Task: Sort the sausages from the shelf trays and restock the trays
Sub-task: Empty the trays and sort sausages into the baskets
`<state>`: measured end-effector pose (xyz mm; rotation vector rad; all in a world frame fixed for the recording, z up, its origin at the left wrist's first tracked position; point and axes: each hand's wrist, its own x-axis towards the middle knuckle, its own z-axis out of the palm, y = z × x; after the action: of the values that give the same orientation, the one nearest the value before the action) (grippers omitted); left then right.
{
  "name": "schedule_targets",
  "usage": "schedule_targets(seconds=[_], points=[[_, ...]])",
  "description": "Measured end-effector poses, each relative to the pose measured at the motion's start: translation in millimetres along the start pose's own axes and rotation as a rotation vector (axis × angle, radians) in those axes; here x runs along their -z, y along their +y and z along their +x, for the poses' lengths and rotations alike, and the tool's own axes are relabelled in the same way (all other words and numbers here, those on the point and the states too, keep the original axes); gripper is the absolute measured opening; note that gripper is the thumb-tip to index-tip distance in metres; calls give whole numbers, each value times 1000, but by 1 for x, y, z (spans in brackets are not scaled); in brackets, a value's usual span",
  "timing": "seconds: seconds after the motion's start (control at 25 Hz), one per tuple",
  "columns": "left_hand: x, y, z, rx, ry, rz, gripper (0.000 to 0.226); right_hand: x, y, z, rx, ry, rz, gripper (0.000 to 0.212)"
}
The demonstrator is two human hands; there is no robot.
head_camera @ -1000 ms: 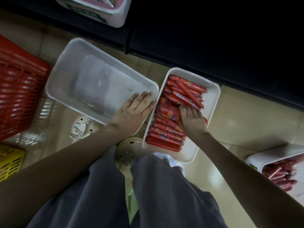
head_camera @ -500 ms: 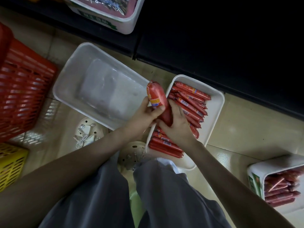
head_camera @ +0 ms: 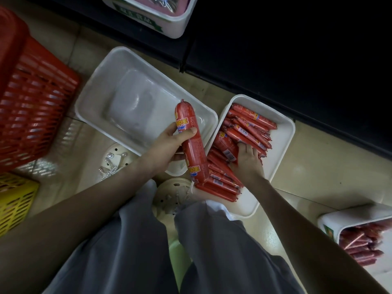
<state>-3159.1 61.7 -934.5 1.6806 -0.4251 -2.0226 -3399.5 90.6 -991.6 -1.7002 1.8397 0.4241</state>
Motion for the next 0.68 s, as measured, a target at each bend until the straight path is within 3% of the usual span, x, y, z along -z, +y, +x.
schedule_targets(seconds=[0.2,0.44,0.56,0.68], points=[[15,36,-34,-77,17,-14,37,28,-7,-17,-50,-62,267,72],[27,106,-138,-278,141,-51,21,142,-57,-76,52,-30,883,34],[33,128,-208,-396,212,-162,22,208,-106,-119,190,-41,1183,15],[43,137,-274,-481,266,-288,22,271,-165,-167,400,-68,1320,15]])
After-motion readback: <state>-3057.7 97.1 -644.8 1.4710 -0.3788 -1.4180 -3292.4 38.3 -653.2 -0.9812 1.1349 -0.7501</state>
